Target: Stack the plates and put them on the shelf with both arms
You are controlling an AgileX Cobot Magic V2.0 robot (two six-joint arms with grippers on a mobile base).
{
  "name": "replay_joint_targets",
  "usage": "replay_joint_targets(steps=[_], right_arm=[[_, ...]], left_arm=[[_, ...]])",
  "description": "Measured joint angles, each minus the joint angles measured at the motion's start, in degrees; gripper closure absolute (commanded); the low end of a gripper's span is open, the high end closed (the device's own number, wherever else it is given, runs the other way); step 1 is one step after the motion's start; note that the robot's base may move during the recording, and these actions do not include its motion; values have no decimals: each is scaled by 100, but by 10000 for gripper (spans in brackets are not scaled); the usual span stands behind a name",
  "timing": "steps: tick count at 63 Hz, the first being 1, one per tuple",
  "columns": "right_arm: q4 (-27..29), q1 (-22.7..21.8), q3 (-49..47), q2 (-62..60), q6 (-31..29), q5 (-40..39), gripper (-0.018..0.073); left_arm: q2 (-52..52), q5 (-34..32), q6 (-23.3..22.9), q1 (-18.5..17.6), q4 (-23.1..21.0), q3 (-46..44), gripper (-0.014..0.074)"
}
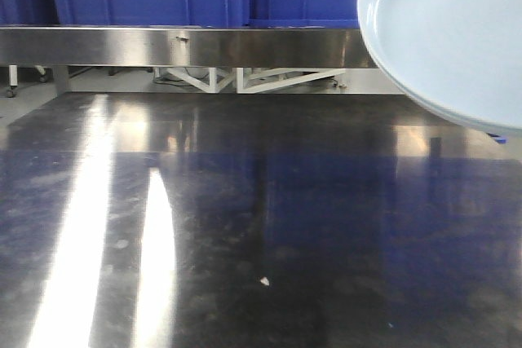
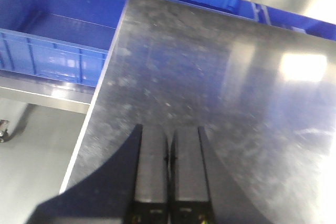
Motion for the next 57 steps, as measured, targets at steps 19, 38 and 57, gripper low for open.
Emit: replay_joint_targets(steps=[19,38,57], right_arm=[[0,0,0,0,0,0,511],[0,0,0,-34,0,10,511],[0,0,0,-34,0,10,511]], left_arm=[[0,0,0,0,0,0,494],[0,0,0,0,-9,0,494],[0,0,0,0,-9,0,494]])
